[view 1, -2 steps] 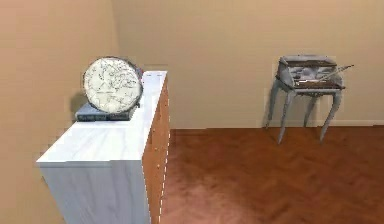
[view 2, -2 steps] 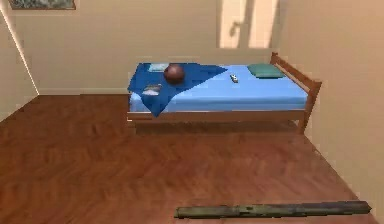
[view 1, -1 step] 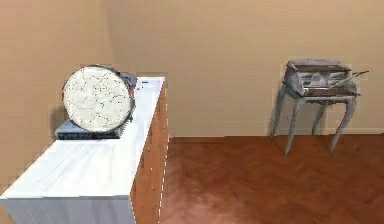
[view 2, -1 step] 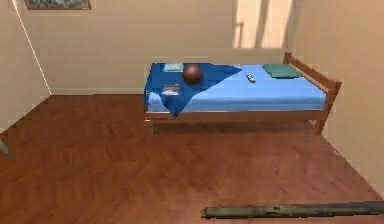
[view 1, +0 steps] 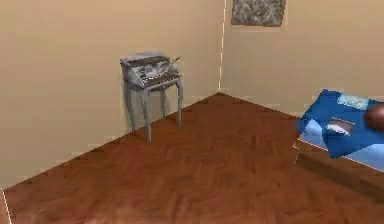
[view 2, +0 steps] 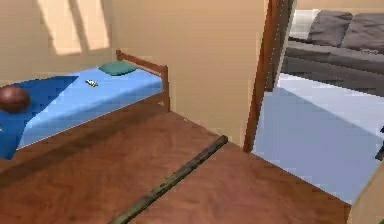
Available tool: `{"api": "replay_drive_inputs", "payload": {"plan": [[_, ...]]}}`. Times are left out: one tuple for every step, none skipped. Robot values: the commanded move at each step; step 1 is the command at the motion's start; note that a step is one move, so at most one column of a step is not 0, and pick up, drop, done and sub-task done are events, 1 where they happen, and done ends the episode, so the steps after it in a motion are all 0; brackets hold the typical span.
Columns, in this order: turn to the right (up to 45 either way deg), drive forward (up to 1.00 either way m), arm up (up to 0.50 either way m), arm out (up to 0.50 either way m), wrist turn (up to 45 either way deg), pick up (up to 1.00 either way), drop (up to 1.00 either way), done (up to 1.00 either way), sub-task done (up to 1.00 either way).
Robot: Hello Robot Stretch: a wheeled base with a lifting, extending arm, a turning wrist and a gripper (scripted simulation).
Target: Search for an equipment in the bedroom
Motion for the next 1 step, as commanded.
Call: {"api": "replay_drive_inputs", "payload": {"plan": [[27.0,0.0,0.0,0.0,0.0,0.0,0.0,0.0,0.0]]}}
